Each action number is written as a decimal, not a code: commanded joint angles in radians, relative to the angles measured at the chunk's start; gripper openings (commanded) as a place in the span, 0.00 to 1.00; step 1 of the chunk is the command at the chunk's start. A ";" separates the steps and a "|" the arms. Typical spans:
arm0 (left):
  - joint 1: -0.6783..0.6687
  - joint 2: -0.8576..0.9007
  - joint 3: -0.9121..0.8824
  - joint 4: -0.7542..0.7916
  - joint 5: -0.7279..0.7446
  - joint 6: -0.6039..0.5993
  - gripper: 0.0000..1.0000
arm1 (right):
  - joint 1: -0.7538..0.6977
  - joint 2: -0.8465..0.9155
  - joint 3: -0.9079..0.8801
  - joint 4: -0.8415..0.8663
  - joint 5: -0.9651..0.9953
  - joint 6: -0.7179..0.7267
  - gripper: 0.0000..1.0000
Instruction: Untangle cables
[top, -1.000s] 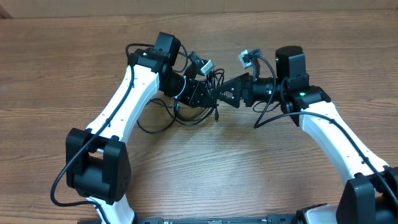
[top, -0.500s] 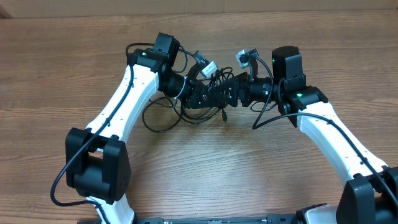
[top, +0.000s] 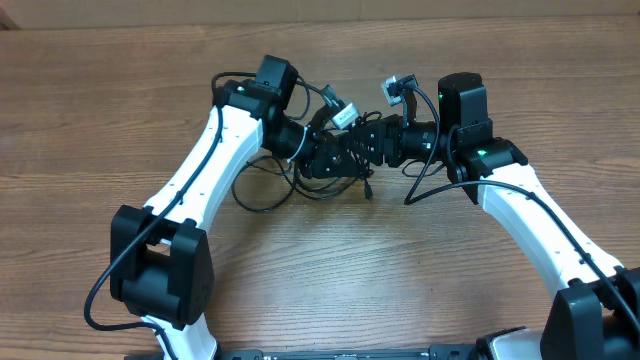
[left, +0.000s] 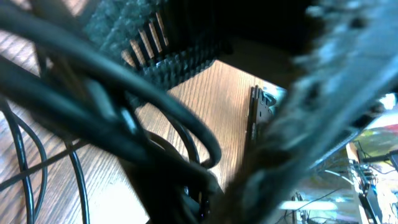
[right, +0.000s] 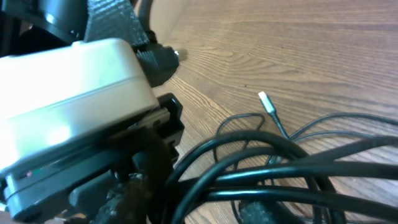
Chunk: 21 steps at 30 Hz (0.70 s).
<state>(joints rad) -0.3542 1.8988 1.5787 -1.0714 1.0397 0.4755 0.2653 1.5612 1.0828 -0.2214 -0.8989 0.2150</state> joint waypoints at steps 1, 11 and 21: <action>-0.008 -0.003 0.006 0.007 0.050 0.042 0.04 | 0.004 -0.001 0.011 0.007 0.019 0.002 0.31; -0.005 -0.003 0.006 0.015 0.042 0.041 0.04 | 0.004 -0.001 0.011 0.000 0.019 0.002 0.04; 0.010 -0.003 0.006 0.030 -0.150 -0.090 0.04 | 0.001 -0.001 0.011 -0.080 0.019 0.000 0.04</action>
<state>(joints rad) -0.3599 1.9041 1.5768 -1.0561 0.9546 0.4625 0.2707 1.5608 1.0843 -0.2756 -0.9134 0.2356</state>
